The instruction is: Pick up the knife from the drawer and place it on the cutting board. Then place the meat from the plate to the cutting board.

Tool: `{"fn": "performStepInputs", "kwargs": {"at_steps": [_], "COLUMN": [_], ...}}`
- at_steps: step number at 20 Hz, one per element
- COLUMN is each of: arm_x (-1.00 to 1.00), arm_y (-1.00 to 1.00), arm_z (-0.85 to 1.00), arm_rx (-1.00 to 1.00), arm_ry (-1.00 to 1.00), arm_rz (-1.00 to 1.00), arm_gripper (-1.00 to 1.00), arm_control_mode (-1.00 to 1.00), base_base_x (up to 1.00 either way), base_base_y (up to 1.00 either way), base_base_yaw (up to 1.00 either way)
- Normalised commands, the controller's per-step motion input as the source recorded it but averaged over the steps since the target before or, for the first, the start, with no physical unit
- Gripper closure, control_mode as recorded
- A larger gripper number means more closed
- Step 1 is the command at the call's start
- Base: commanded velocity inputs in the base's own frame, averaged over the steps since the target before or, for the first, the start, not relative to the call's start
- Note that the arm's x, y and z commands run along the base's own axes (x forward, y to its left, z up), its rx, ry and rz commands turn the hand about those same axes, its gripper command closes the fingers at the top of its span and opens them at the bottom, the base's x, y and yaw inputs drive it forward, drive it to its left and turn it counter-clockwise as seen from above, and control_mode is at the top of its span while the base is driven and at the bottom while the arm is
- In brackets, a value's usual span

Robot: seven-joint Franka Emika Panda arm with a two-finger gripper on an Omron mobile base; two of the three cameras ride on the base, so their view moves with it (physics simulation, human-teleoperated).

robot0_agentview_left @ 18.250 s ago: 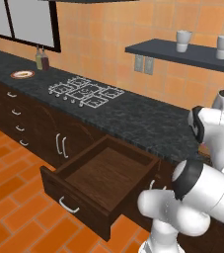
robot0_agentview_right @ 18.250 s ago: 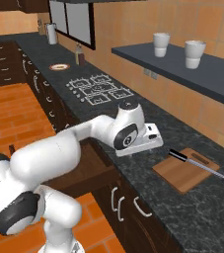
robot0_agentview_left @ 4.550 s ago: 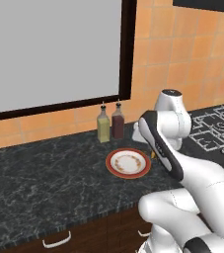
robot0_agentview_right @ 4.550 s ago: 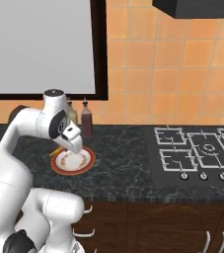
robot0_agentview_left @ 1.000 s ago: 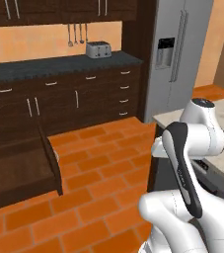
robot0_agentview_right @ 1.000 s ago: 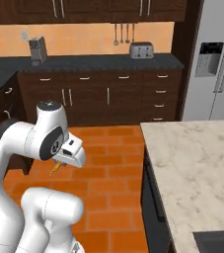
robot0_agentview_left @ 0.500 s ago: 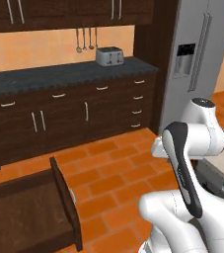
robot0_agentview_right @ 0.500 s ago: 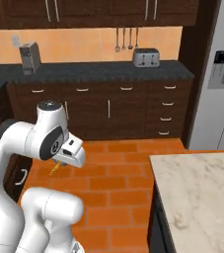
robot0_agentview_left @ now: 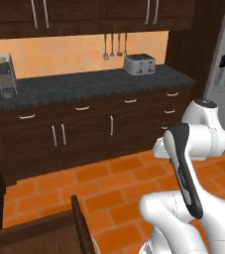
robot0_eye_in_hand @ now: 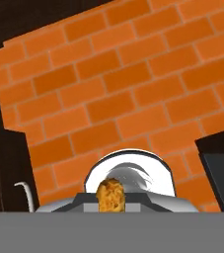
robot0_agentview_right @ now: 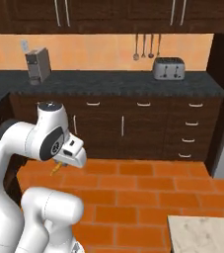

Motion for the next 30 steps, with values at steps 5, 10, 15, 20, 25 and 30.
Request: {"fn": "performStepInputs", "kwargs": {"at_steps": [5, 10, 15, 20, 25, 30], "arm_x": [0.00, 0.00, 0.00, 0.00, 0.00, 0.00], "arm_y": [0.00, 0.00, 0.00, 0.00, 0.00, 0.00], "arm_z": [0.00, 0.00, 0.00, 0.00, 0.00, 0.00], "arm_rx": [0.00, 0.00, 0.00, 0.00, 0.00, 0.00], "arm_ry": [0.00, 0.00, 0.00, 0.00, 0.00, 0.00], "arm_rz": [0.00, 0.00, 0.00, 0.00, 0.00, 0.00], "arm_gripper": [1.00, 1.00, 1.00, 1.00, 1.00, 1.00], "arm_control_mode": [1.00, 1.00, 1.00, 1.00, 1.00, 1.00], "base_base_x": [1.00, 1.00, 1.00, 0.88, 0.67, 0.43], "base_base_y": [-0.21, -0.20, -0.21, -0.34, -0.26, -0.06], "base_base_yaw": [0.48, 0.45, 0.48, 0.74, 0.83, 0.86]}}
